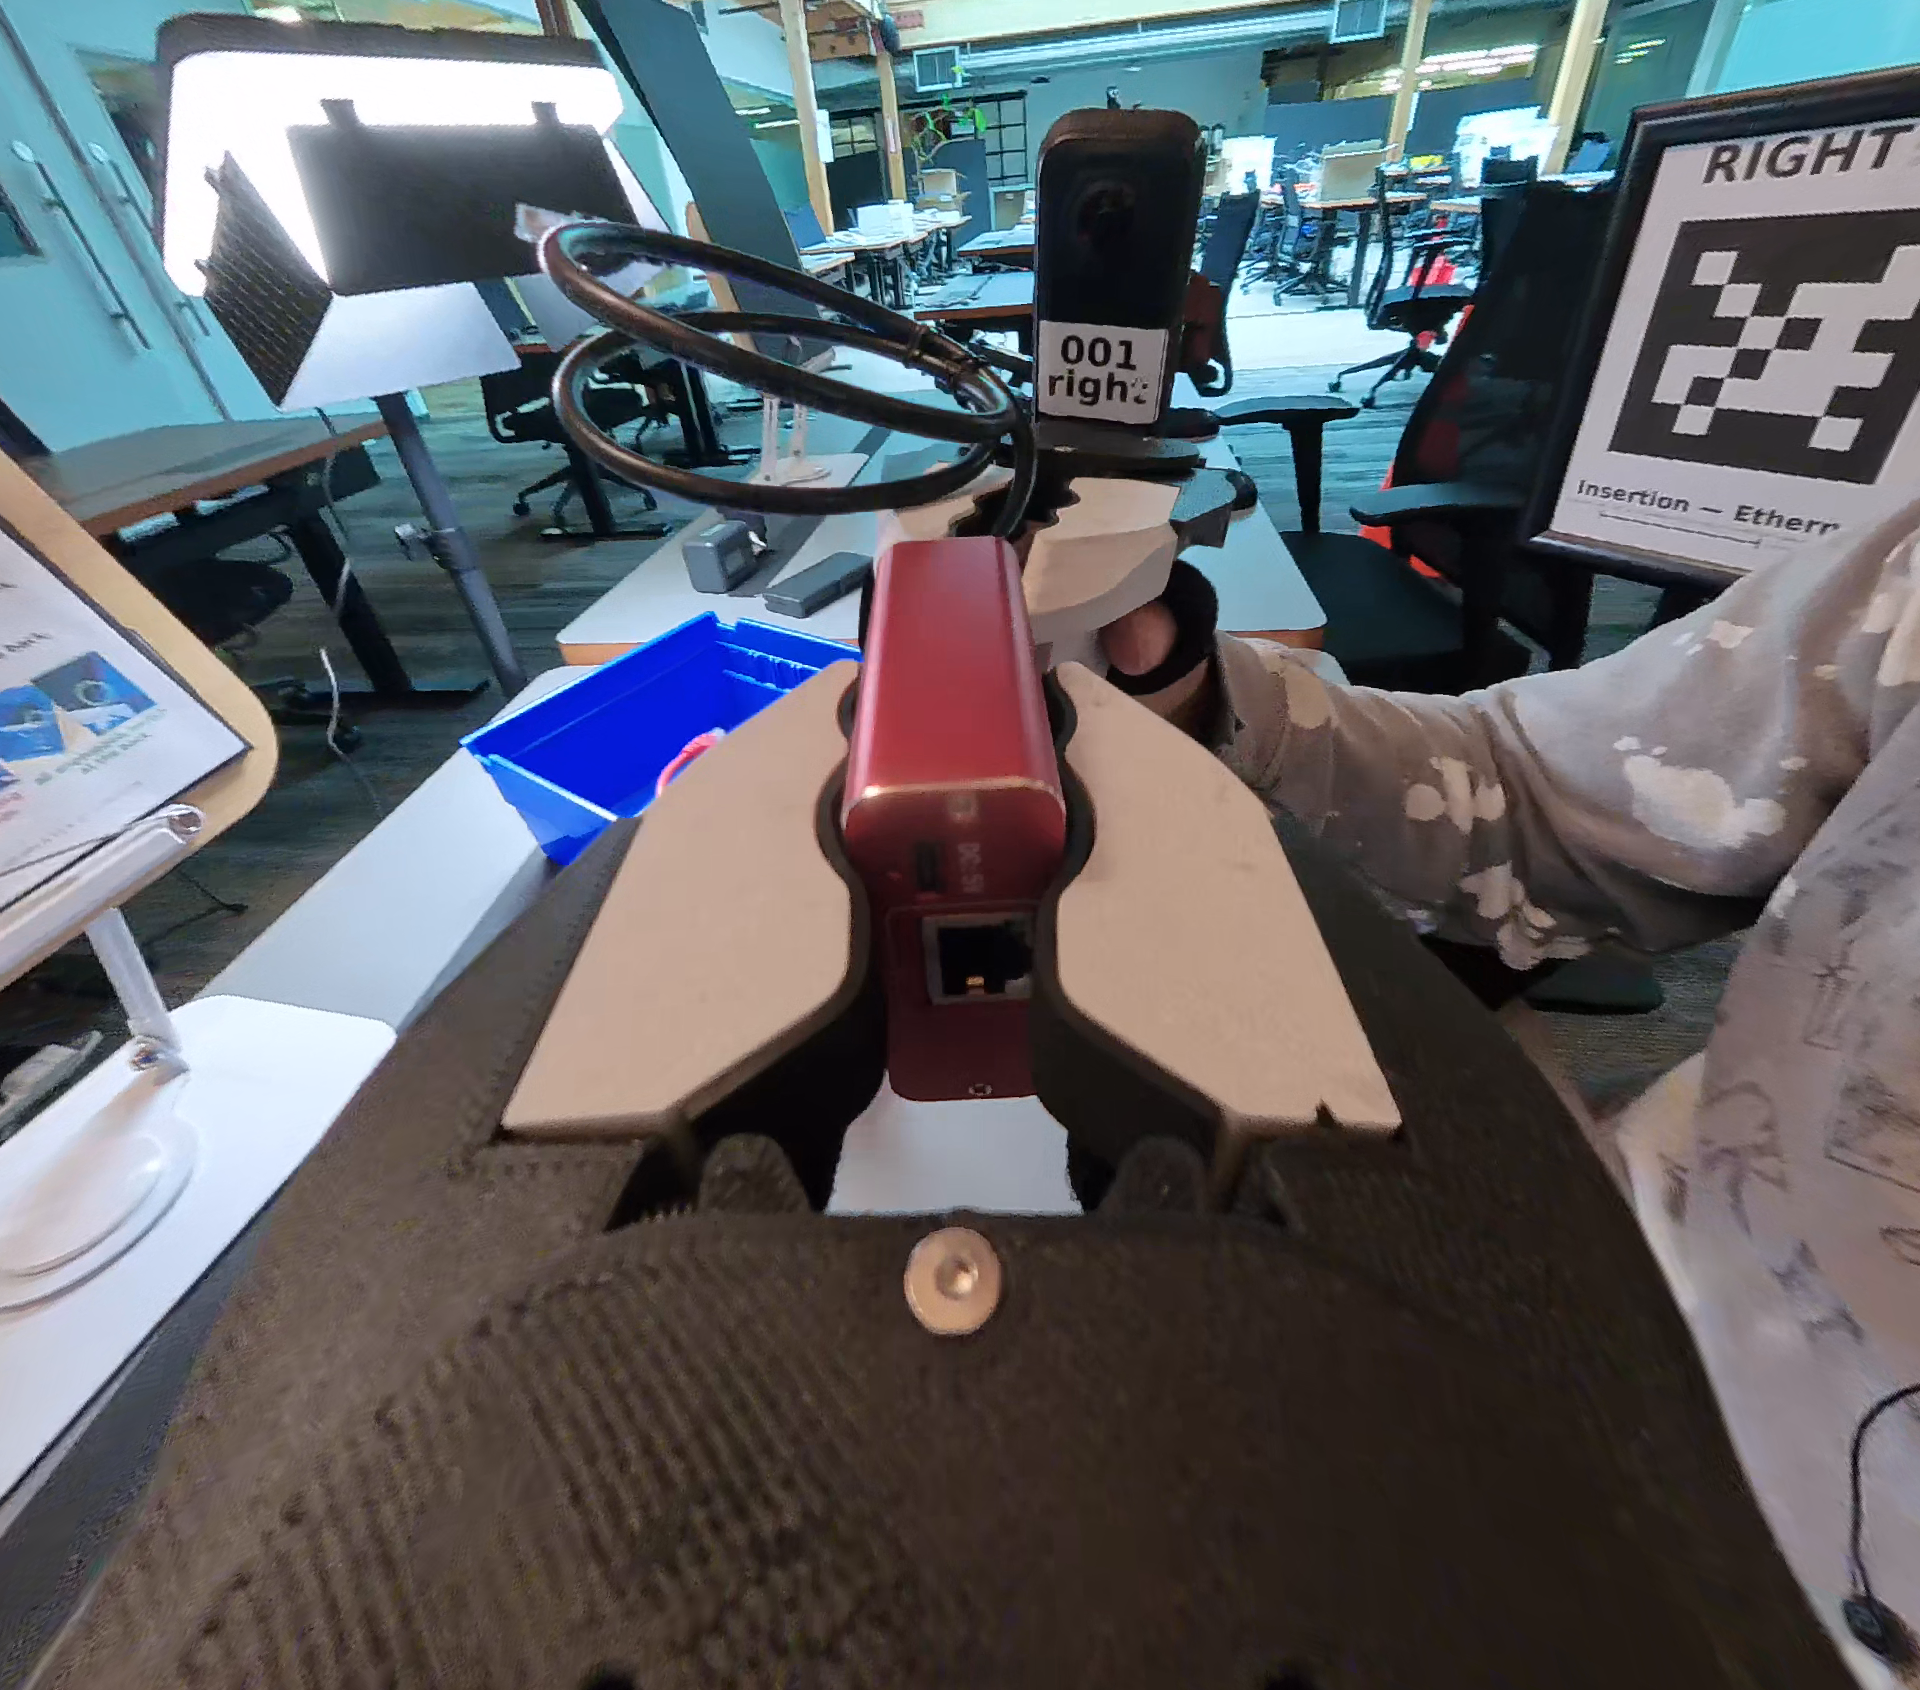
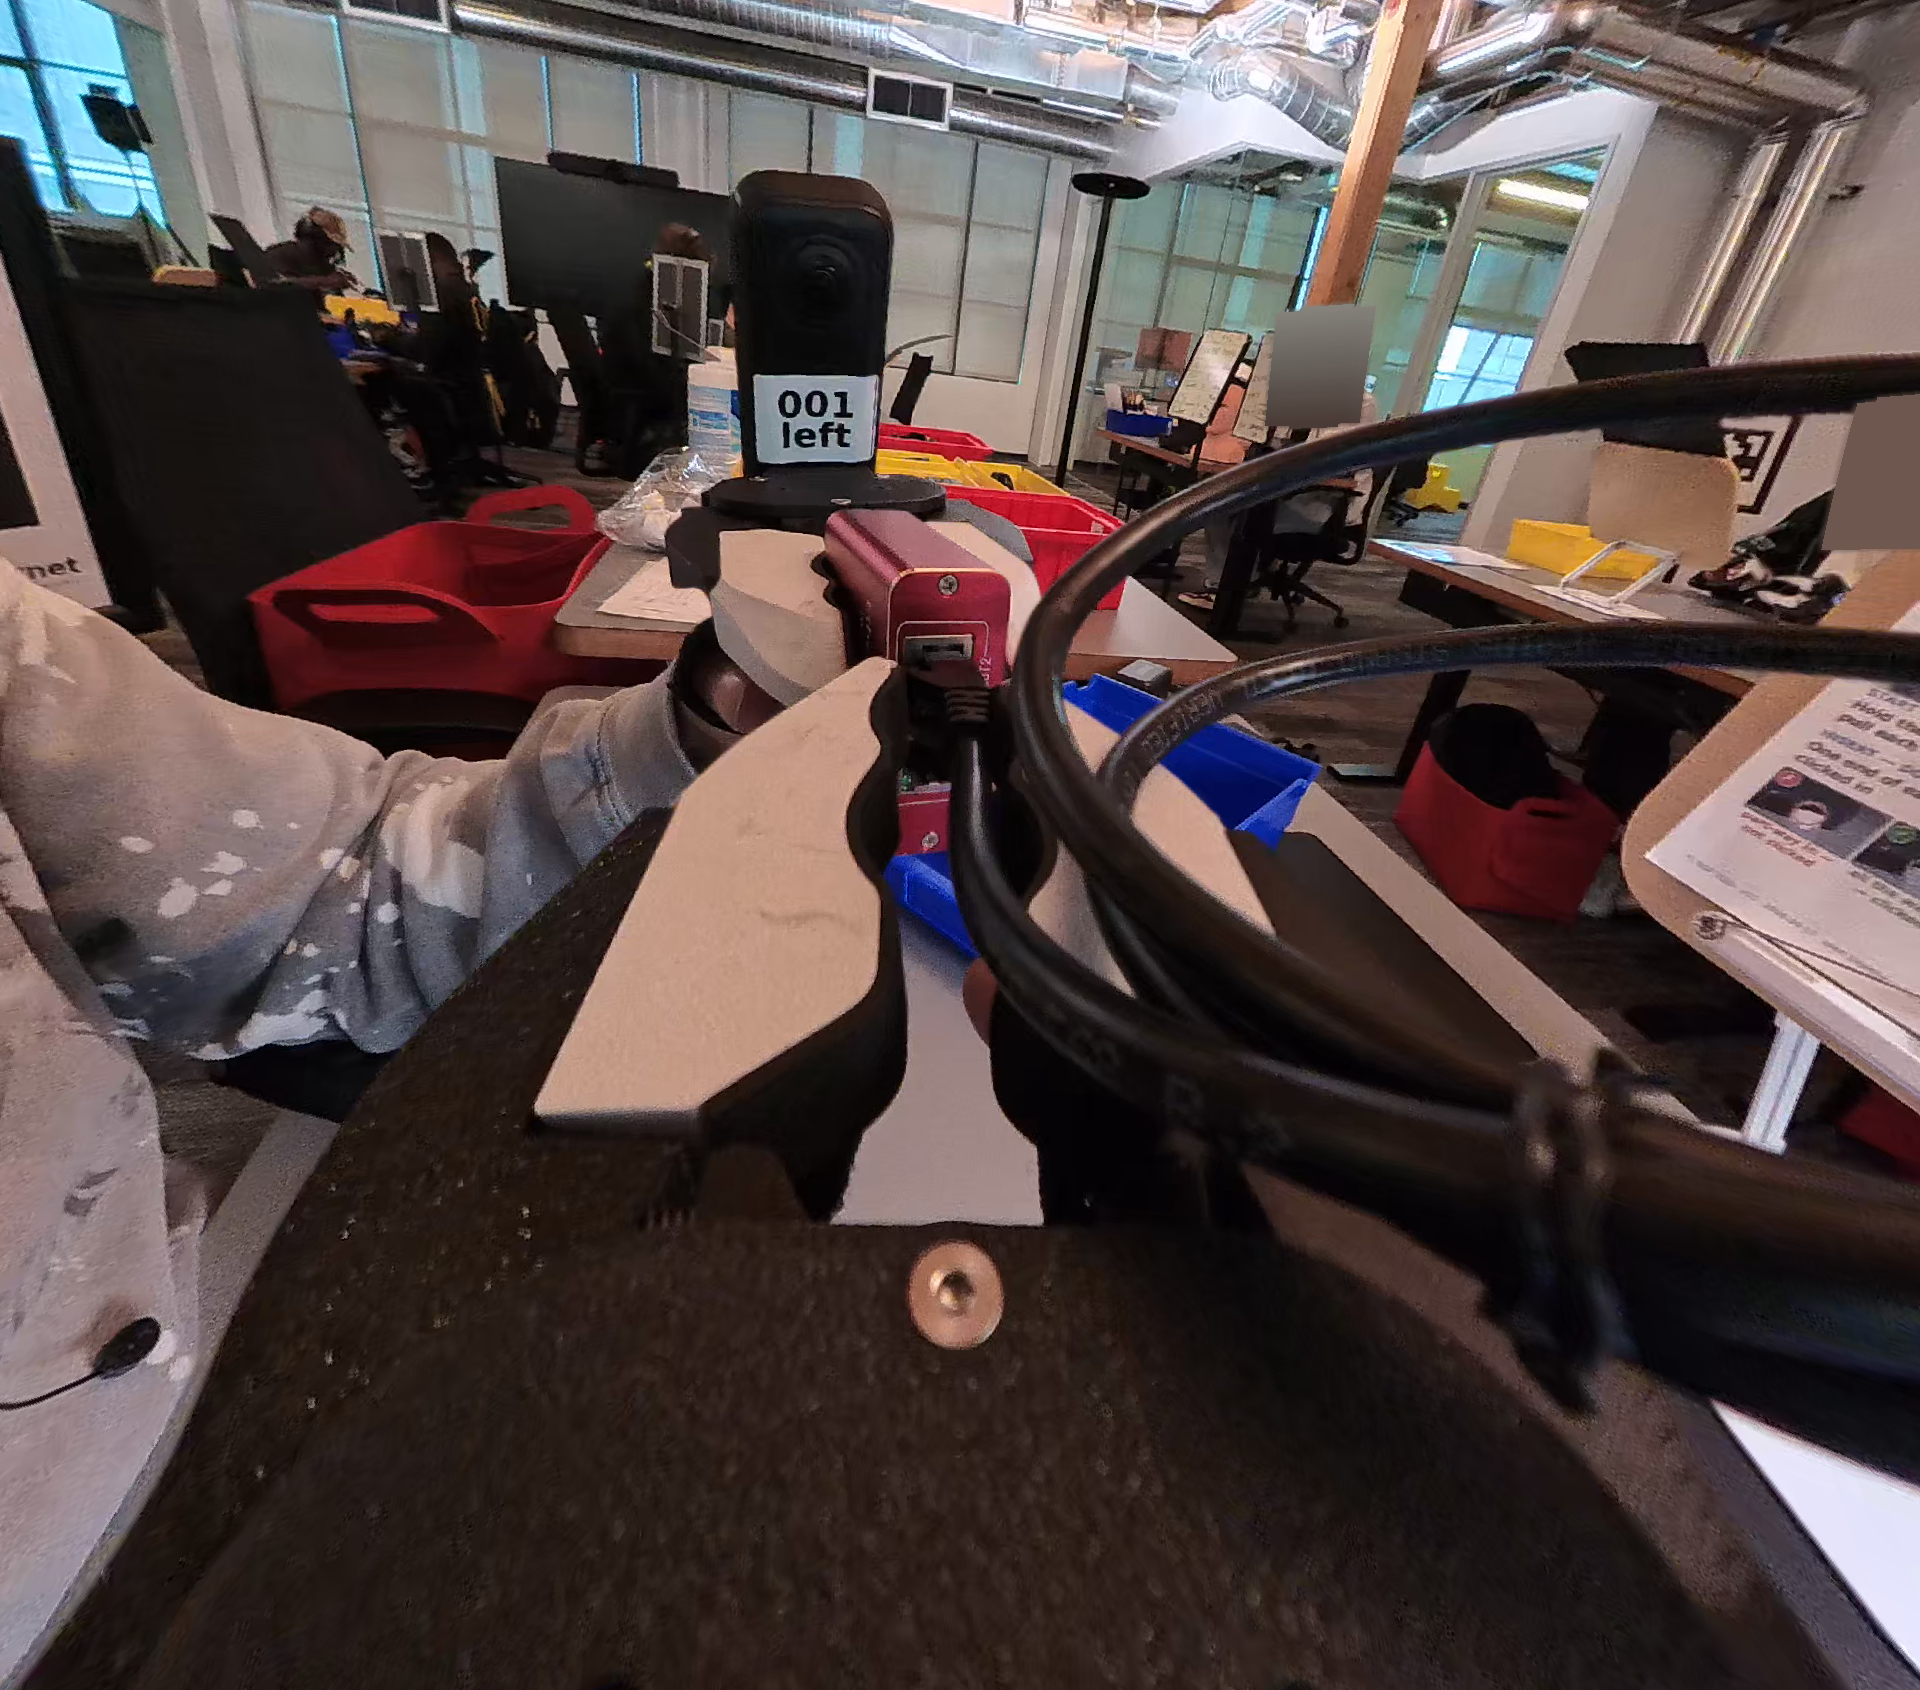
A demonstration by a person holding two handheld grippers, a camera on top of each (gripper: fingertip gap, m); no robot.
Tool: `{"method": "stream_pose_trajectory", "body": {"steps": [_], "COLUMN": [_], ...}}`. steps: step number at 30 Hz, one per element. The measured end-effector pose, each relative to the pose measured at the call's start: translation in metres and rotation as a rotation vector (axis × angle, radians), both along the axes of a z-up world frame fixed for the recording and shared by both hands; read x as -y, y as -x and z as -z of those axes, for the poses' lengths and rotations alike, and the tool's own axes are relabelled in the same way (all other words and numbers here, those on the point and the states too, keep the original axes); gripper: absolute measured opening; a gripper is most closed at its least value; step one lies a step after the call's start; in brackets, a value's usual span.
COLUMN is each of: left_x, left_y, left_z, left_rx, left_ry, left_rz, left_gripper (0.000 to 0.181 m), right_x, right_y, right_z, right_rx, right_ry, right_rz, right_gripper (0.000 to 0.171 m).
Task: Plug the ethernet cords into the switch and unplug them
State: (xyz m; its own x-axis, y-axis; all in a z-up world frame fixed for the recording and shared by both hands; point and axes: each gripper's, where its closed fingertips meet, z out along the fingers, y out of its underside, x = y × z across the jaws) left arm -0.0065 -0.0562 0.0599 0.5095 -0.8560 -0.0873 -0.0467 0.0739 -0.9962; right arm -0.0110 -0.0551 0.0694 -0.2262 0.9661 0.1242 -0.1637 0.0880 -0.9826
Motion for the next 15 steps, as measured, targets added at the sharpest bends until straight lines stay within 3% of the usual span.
{"method": "stream_pose_trajectory", "body": {"steps": [11, 13, 15], "left_x": [-0.007, -0.006, 0.018], "left_y": [0.003, 0.022, 0.065], "left_z": [-0.007, -0.027, -0.062], "left_rx": [0.023, 0.146, 0.303], "left_ry": [-0.039, -0.098, -0.157], "left_rz": [-0.056, -0.102, -0.081], "left_gripper": [0.03, 0.03, 0.03], "right_x": [-0.007, -0.03, -0.049], "right_y": [0.001, -0.009, -0.035], "right_z": [0.004, 0.001, -0.006], "right_rx": [0.026, 0.009, -0.029], "right_ry": [-0.016, -0.032, 0.039], "right_rz": [0.034, 0.157, 0.143], "right_gripper": [0.015, 0.014, 0.014]}}
